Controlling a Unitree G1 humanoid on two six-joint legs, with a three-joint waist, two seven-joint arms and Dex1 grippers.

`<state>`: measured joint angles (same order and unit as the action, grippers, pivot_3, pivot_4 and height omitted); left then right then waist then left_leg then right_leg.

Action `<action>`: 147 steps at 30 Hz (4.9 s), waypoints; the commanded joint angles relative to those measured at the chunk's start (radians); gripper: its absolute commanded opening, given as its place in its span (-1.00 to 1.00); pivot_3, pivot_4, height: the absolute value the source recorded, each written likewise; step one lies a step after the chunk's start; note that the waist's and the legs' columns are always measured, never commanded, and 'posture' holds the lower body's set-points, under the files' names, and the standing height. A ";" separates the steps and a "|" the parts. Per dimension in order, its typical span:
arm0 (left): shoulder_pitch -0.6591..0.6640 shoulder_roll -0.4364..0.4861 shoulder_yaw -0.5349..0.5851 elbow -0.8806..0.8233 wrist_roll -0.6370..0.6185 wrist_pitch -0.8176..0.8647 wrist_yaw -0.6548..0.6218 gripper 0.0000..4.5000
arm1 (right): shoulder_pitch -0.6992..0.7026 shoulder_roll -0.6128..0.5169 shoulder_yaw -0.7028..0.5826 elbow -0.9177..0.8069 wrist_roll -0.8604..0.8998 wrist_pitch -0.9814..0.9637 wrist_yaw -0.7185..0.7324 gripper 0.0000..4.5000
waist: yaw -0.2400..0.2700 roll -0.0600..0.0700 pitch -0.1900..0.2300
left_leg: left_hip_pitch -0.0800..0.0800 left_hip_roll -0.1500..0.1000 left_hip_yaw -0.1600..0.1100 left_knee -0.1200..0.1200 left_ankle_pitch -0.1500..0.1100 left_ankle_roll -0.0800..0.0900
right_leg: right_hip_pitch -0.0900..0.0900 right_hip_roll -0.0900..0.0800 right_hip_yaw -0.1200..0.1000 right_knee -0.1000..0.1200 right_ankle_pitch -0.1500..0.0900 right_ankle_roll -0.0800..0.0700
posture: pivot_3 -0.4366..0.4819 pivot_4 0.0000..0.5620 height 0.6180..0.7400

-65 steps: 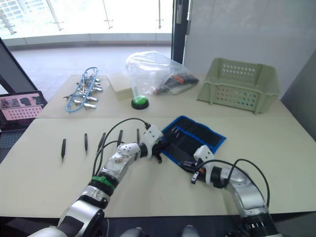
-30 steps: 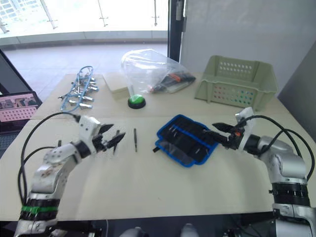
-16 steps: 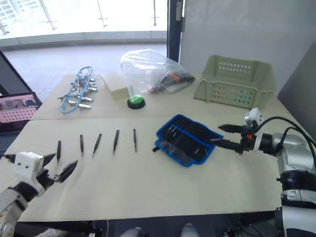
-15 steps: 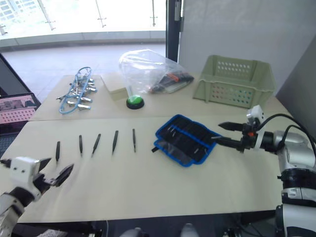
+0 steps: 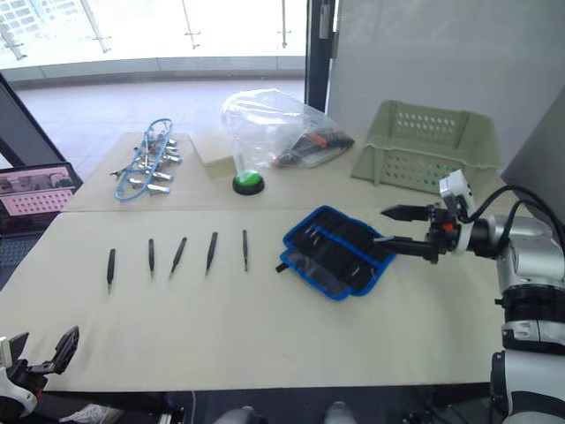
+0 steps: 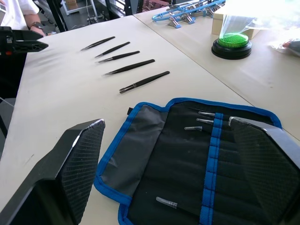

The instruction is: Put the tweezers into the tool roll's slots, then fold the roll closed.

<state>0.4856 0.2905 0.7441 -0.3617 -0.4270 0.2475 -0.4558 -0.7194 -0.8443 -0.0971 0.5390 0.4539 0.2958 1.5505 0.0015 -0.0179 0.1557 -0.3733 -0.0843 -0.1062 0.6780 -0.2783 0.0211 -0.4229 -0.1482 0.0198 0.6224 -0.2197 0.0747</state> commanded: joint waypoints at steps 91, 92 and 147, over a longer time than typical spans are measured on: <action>-1.224 0.072 -0.987 0.243 0.030 0.731 -0.043 -1.00 | 0.139 0.292 -0.021 0.208 -0.216 -0.416 -0.498 -0.99 | -0.019 0.000 0.000 | 0.001 -0.004 -0.001 0.000 0.007 -0.011 | 0.000 0.001 0.001 0.002 0.000 0.000 | -0.05 -0.47 1.00; -1.225 0.056 -0.993 0.262 0.041 0.725 -0.038 -1.00 | 0.142 0.301 -0.016 0.213 -0.218 -0.419 -0.498 -0.99 | -0.019 0.000 0.000 | 0.001 -0.004 -0.001 0.000 0.007 -0.011 | 0.000 0.001 0.001 0.002 0.000 0.000 | -0.05 -0.47 1.00; -1.550 -0.368 -0.887 1.337 0.322 0.095 -0.032 -1.00 | 0.168 0.351 0.051 0.317 -0.308 -0.514 -0.621 -0.99 | -0.016 -0.005 -0.002 | 0.004 -0.005 0.000 0.003 0.007 -0.011 | 0.005 0.001 0.001 0.003 0.001 0.001 | -0.05 -0.47 1.00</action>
<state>-1.0375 -0.0634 -0.1516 0.9493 -0.1178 0.3847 -0.4835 -0.5809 -0.5045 -0.0673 0.8309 0.1776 -0.2485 0.9419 -0.0148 -0.0229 0.1533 -0.3693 -0.0889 -0.1067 0.6809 -0.2713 0.0099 -0.4182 -0.1471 0.0205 0.6253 -0.2184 0.0761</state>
